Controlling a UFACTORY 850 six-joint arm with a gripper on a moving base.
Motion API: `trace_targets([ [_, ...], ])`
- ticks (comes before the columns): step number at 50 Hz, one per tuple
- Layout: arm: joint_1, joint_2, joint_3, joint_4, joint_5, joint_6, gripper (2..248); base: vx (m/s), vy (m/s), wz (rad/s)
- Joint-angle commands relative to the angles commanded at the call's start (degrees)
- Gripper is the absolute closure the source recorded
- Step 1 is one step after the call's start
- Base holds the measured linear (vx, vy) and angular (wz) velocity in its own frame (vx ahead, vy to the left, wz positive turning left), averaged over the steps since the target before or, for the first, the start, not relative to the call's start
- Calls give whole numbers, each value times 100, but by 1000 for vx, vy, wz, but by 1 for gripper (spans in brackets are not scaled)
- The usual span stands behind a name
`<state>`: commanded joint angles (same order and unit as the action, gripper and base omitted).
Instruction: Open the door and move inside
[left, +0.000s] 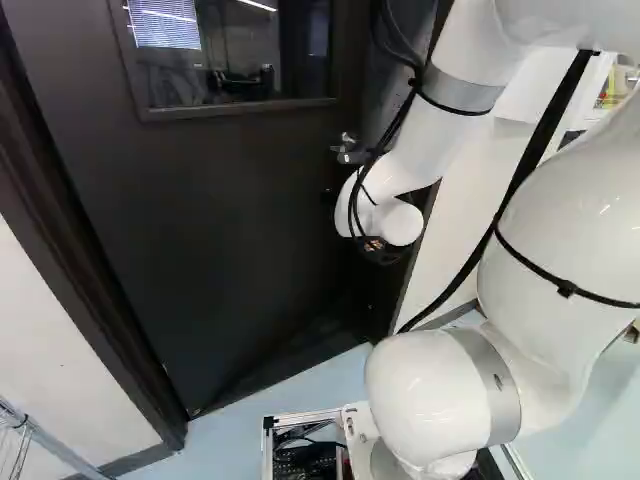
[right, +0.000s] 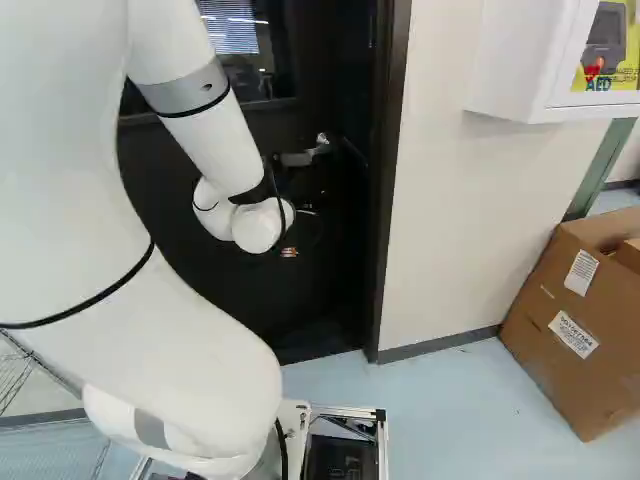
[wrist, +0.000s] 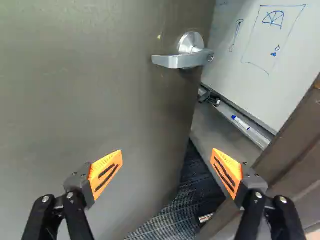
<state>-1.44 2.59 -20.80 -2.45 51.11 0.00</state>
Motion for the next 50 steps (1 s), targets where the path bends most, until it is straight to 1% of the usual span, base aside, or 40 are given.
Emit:
trace_targets([
  [33,0,0,0,0,0,0,3,77,96,-4],
  [50,0,0,0,0,0,0,3,2,8,-3],
])
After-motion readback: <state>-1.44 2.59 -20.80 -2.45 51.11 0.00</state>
